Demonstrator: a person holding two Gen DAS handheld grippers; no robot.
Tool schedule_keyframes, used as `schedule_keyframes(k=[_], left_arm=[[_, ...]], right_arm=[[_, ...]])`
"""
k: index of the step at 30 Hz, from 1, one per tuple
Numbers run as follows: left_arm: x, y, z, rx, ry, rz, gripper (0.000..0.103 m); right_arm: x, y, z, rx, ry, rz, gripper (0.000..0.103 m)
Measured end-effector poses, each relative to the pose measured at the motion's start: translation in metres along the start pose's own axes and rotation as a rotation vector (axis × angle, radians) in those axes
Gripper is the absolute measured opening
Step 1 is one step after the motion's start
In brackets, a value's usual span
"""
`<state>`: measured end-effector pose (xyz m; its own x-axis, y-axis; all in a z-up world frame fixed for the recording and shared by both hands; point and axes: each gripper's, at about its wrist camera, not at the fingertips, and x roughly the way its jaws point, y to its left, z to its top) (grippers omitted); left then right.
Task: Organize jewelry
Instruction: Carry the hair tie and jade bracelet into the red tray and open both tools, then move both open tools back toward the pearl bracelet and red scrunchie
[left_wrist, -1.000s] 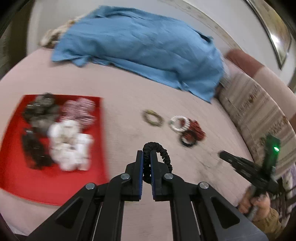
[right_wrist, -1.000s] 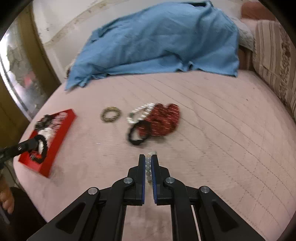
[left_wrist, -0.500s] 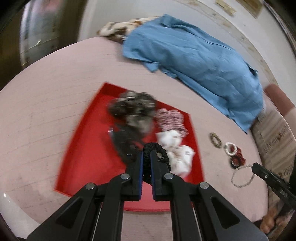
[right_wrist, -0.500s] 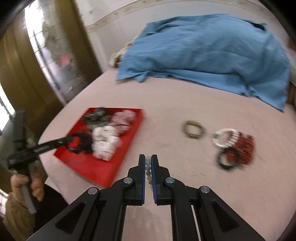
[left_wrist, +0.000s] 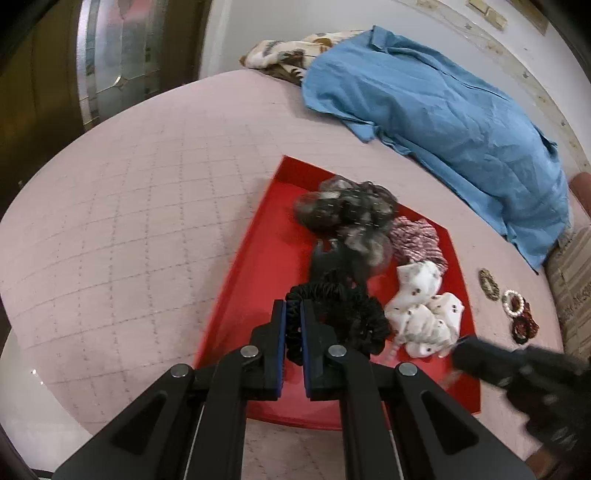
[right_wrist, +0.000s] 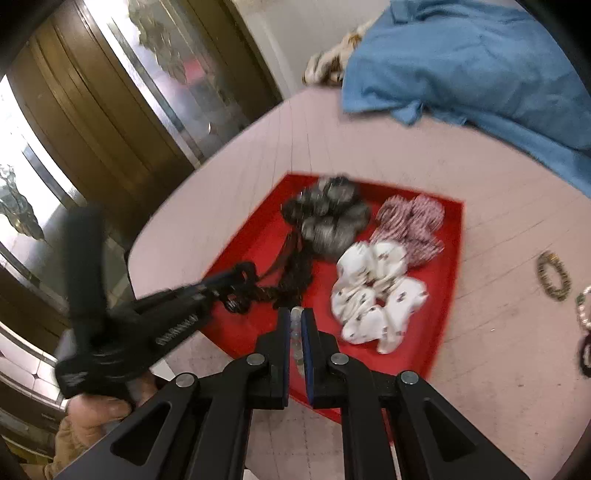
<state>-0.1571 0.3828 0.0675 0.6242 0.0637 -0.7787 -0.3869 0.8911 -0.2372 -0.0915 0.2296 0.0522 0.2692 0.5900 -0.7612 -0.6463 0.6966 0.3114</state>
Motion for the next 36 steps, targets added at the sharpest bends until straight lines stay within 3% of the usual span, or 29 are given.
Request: schedule_keyframes(k=[6,12,14,16,19,21,22,31,36], left_arm=[[0.003,0.006,0.001,-0.015,0.007,0.043,0.007],[-0.006,0.005,0.002,-0.038,-0.037,-0.021,0.01],[-0.011,0.0,0.001,-0.025,-0.066,-0.03,0.022],[-0.015,-0.003,0.001,-0.022,-0.097,-0.029,0.048],[-0.022,-0.002,0.001,-0.036,-0.143,-0.028,0.057],[-0.024,0.002,0.002,-0.054,-0.155,-0.032,0.058],[-0.024,0.004,0.002,-0.064,-0.16,-0.032,0.058],[-0.023,0.004,-0.001,-0.07,-0.167,0.016,0.06],[-0.02,-0.014,-0.008,-0.006,-0.174,0.057,0.063]], right_arm=[[0.028,-0.013,-0.012,-0.001,0.063,-0.05,0.007],[0.029,-0.03,-0.017,0.035,0.077,-0.06,0.008],[0.027,-0.032,-0.017,0.044,0.074,-0.052,0.008],[0.025,-0.033,-0.018,0.054,0.07,-0.047,0.008],[0.02,-0.034,-0.019,0.061,0.058,-0.04,0.014],[0.013,-0.034,-0.02,0.06,0.044,-0.038,0.029],[0.012,-0.033,-0.02,0.059,0.036,-0.038,0.031],[-0.024,-0.034,-0.032,0.029,-0.017,-0.06,0.038],[-0.047,-0.05,-0.041,0.06,-0.045,-0.079,0.039]])
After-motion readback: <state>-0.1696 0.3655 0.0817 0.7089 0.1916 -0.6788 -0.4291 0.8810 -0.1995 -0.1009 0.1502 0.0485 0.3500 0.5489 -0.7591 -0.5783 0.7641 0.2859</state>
